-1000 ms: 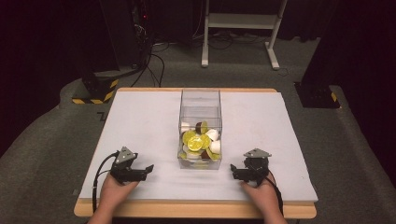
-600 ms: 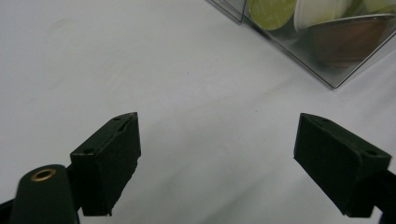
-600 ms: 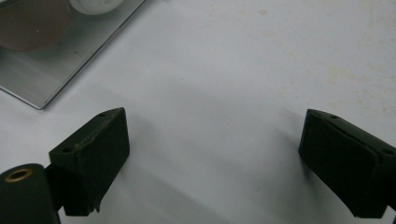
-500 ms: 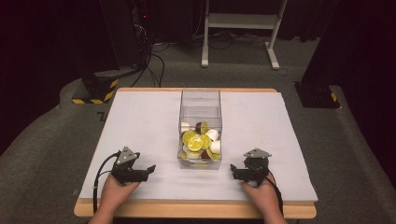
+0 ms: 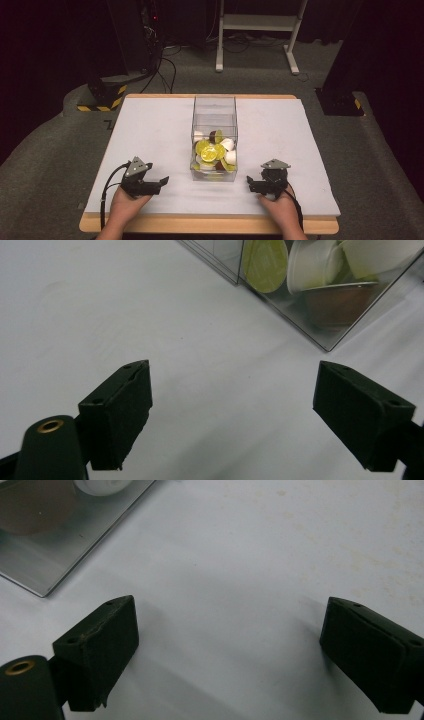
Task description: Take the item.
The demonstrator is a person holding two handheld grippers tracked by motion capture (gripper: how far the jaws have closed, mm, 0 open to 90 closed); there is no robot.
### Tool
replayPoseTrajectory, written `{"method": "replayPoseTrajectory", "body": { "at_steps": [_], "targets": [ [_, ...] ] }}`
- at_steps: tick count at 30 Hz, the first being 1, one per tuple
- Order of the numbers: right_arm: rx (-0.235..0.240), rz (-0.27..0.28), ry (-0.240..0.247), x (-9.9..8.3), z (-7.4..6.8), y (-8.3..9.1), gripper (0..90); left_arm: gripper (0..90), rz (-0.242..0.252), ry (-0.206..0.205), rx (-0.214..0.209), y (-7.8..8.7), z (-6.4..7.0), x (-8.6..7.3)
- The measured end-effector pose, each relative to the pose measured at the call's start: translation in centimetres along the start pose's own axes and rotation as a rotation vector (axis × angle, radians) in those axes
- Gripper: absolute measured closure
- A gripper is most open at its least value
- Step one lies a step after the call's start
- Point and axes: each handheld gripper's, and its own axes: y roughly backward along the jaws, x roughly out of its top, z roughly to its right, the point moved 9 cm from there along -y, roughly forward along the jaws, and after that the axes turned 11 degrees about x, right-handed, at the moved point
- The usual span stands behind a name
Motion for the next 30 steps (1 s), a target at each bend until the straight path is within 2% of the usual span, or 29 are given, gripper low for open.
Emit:
{"method": "replayPoseTrajectory", "body": {
  "at_steps": [3, 6, 7, 8, 10, 12, 14, 19, 21, 22, 23, 24, 25, 26, 30],
  "targets": [
    [0.000, 0.000, 0.000, 0.0, 0.0, 0.0, 8.5, 16.2, 0.005, 0.006, -0.005, 0.1, 0.3, 0.1],
    [0.000, 0.000, 0.000, 0.0, 0.0, 0.0, 8.5, 16.3, 0.005, -0.010, -0.011, 0.2, 0.4, 0.2],
    [0.000, 0.000, 0.000, 0.0, 0.0, 0.0, 8.5, 16.2, 0.015, 0.013, -0.012, 0.2, 0.7, 0.4],
    [0.000, 0.000, 0.000, 0.0, 0.0, 0.0, 8.5, 16.3, 0.007, -0.007, -0.014, 0.3, 0.7, 0.3],
    [0.000, 0.000, 0.000, 0.0, 0.0, 0.0, 8.5, 16.4, 0.006, -0.016, -0.018, 0.3, 0.8, 0.3],
    [0.000, 0.000, 0.000, 0.0, 0.0, 0.0, 8.5, 16.6, 0.017, 0.003, -0.023, 0.3, 1.1, 0.5],
    [0.000, 0.000, 0.000, 0.0, 0.0, 0.0, 8.5, 16.8, 0.015, -0.009, -0.029, 0.4, 1.4, 0.5],
    [0.000, 0.000, 0.000, 0.0, 0.0, 0.0, 8.5, 17.2, 0.015, -0.008, -0.044, 0.5, 2.0, 0.6],
    [0.000, 0.000, 0.000, 0.0, 0.0, 0.0, 8.5, 17.4, 0.011, -0.025, -0.051, 0.6, 2.2, 0.5],
    [0.000, 0.000, 0.001, 0.0, 0.0, 0.0, 8.5, 17.5, 0.013, -0.014, -0.054, 0.5, 2.4, 0.6],
    [0.000, 0.000, -0.002, 0.0, 0.0, 0.0, 8.5, 17.6, 0.012, -0.021, -0.056, 0.6, 2.4, 0.6],
    [0.000, 0.000, -0.002, 0.0, 0.0, 0.0, 8.5, 17.6, 0.018, -0.005, -0.060, 0.6, 2.7, 0.6],
    [0.000, 0.000, 0.000, 0.0, 0.0, 0.0, 8.5, 17.7, 0.014, -0.017, -0.063, 0.6, 2.7, 0.6],
    [0.000, 0.000, 0.000, 0.0, 0.0, 0.0, 8.5, 17.7, 0.021, -0.007, -0.065, 0.5, 2.9, 0.7],
    [0.000, 0.000, -0.002, 0.0, 0.0, 0.0, 8.5, 18.0, 0.016, -0.018, -0.071, 0.6, 3.1, 0.6]
  ]
}}
